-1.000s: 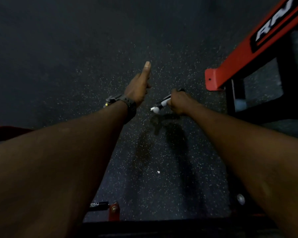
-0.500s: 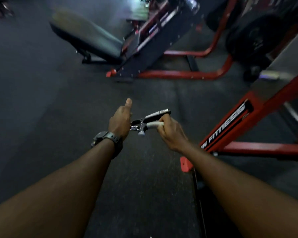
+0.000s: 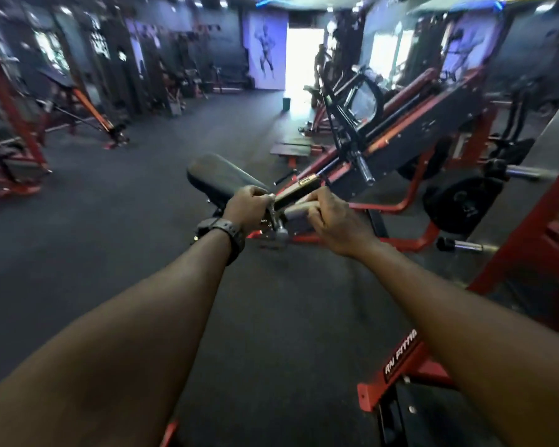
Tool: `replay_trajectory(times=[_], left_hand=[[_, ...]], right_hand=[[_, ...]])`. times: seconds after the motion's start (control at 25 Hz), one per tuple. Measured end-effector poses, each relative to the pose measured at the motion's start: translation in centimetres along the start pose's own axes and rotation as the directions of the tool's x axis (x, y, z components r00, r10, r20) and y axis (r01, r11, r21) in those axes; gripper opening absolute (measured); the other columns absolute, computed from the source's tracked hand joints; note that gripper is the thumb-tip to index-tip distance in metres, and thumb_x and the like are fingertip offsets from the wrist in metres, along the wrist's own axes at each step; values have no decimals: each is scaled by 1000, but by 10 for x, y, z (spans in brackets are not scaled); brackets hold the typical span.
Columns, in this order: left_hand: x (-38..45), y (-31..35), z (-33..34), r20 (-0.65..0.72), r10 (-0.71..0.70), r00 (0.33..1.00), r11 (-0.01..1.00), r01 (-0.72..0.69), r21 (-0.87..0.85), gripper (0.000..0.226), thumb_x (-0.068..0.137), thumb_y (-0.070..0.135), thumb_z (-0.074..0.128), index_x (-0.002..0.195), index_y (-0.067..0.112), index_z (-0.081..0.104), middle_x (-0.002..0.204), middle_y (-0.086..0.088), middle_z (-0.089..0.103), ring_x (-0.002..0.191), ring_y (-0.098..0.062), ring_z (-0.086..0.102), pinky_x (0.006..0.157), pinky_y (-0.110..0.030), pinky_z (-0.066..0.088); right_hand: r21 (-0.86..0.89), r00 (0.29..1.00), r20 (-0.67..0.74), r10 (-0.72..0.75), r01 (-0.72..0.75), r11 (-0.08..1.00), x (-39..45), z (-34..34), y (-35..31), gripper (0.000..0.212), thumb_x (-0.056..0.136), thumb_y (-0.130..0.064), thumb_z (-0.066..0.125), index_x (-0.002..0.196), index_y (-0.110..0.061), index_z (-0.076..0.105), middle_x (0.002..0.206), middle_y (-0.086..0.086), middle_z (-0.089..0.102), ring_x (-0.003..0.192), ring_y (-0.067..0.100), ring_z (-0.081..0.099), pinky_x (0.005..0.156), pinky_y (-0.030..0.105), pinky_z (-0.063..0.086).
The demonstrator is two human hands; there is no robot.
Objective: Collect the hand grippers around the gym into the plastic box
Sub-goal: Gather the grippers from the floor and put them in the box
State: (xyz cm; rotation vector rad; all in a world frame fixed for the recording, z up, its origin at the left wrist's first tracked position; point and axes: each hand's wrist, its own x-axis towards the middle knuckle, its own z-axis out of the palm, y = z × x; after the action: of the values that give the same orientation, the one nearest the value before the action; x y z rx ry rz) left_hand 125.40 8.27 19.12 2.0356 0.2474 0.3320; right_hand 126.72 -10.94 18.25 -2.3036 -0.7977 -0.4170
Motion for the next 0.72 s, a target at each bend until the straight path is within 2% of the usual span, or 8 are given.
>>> replay_trajectory(times=[0.08, 0.16, 0.2, 0.24, 0.32, 0.48, 0.56, 0.72], left_hand=[[-9, 24, -39, 37, 44, 998, 998, -46, 39, 19, 90, 6, 58, 103, 2, 71, 90, -9, 63, 76, -19, 60, 67, -24, 51], [-17, 39, -66, 34, 29, 999, 999, -31, 43, 13, 88, 6, 60, 80, 11, 69, 85, -7, 61, 75, -18, 57, 82, -36, 54], [-24, 45, -76, 22, 17, 1000, 999, -18, 47, 17, 87, 11, 62, 72, 16, 64, 83, -8, 60, 75, -19, 56, 83, -38, 55], [-32, 50, -83, 3, 5, 1000, 997, -5, 72, 20, 87, 18, 65, 67, 18, 62, 78, -7, 60, 70, -17, 55, 75, -32, 55], [-50, 55, -99, -80, -3, 997, 978, 19, 206, 26, 85, 28, 68, 62, 16, 62, 64, -3, 56, 58, -14, 51, 54, -23, 42], [-91, 58, -151, -283, 45, 958, 893, 88, 441, 25, 88, 31, 61, 67, 18, 58, 64, 2, 56, 60, -16, 52, 54, -27, 35], [-124, 58, -190, -386, 74, 920, 852, 143, 503, 23, 91, 33, 59, 72, 21, 55, 68, 3, 57, 63, -18, 55, 55, -29, 36], [-207, 42, -276, -611, 97, 785, 836, 269, 478, 19, 92, 35, 57, 79, 23, 55, 77, 2, 61, 71, -22, 58, 61, -29, 38]], right_hand=[[16, 997, -11, -77, 77, 997, 17, -16, -24, 18, 95, -18, 44, 109, -9, 52, 106, 10, 63, 97, 29, 60, 79, 33, 43], [40, 992, -14, -126, 127, 991, 29, -22, -41, 17, 95, -15, 44, 109, -9, 52, 104, 9, 60, 96, 29, 59, 77, 31, 40], [54, 988, -4, -152, 152, 987, 33, -24, -51, 18, 95, -14, 45, 110, -8, 52, 105, 11, 60, 96, 29, 58, 76, 28, 37], [70, 982, 18, -186, 184, 980, 35, -24, -61, 19, 95, -14, 45, 112, -7, 52, 107, 13, 60, 97, 29, 58, 75, 26, 33], [105, 966, 71, -250, 242, 965, 37, -24, -82, 25, 92, -23, 46, 112, -9, 49, 107, 10, 60, 98, 27, 57, 74, 24, 31], [276, 962, -17, -271, 265, 924, 46, -28, -126, 56, 83, -57, 46, 120, -16, 45, 100, 5, 61, 90, 21, 57, 75, 30, 42], [345, 965, -43, -257, 256, 903, 49, -20, -152, 60, 86, -61, 46, 125, -16, 44, 105, 10, 65, 96, 25, 60, 80, 34, 44], [465, 934, 101, -343, 260, 846, 41, 22, -246, 57, 93, -61, 45, 132, -19, 42, 124, 8, 64, 107, 23, 59, 83, 31, 39]])
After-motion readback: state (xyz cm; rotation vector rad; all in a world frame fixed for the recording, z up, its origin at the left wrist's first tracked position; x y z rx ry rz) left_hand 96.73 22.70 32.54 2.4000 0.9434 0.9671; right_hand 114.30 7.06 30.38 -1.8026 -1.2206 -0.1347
